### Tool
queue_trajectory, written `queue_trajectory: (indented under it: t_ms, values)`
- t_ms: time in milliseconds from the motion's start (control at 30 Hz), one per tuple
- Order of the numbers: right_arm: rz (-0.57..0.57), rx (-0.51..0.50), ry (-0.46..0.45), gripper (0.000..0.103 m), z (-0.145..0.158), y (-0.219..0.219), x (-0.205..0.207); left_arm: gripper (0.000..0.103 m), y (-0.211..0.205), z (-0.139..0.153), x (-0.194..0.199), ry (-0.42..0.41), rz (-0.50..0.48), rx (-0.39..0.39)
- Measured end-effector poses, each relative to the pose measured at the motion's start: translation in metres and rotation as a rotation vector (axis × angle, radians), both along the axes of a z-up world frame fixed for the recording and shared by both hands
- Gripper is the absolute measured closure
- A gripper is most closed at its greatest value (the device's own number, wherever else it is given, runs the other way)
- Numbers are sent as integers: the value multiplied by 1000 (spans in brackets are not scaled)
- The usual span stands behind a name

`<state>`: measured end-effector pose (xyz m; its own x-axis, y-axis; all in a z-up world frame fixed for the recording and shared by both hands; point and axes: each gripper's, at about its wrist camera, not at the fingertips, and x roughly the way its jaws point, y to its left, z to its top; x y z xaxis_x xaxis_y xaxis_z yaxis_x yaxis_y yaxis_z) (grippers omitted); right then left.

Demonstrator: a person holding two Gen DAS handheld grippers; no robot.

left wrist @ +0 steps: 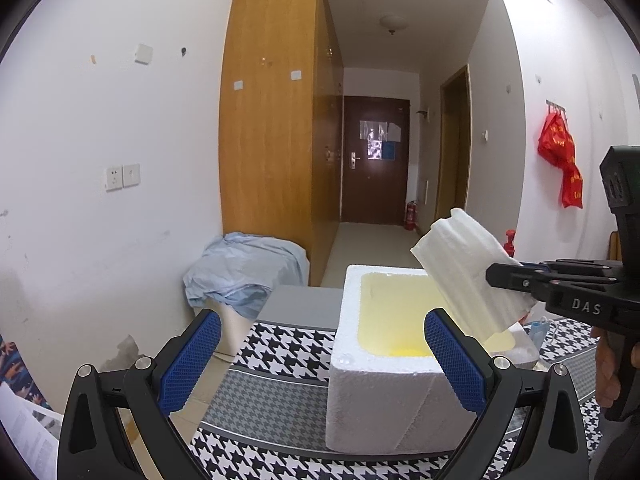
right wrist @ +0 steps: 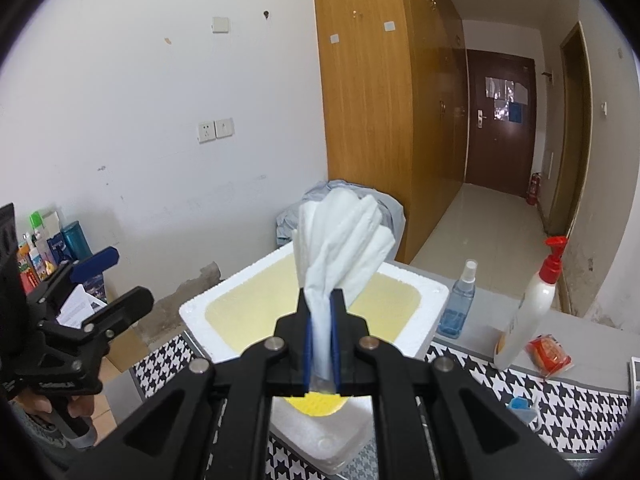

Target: Organize soft objects

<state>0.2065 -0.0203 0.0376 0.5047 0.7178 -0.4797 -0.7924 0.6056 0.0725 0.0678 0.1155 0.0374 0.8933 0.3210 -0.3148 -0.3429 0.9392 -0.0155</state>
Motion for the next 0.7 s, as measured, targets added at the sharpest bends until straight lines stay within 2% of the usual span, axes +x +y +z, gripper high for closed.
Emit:
queue_trajectory:
  t_ms: [67, 133, 200, 233, 300, 400, 700]
  values:
    - [0, -5, 0, 89, -1, 1, 0, 1, 0, -1, 0, 3, 0, -3]
    - [-1, -12, 1, 81, -2, 2, 0, 1, -1, -3, 0, 6, -6, -10]
    - [5, -25, -2, 54, -3, 4, -1, 1, 0, -4, -1, 7, -10, -12]
    - [6, -31, -6, 47, -4, 5, -2, 1, -1, -5, -1, 9, -11, -10]
    - [12, -31, -15, 25, -4, 5, -5, 1, -1, -5, -2, 9, -10, -10]
    - [16, -48, -40, 5, -4, 6, -10, 1, 1, -4, -3, 4, -6, -14]
    - [18, -54, -36, 1, -7, 3, -11, 1, 1, -2, -4, -1, 3, -5]
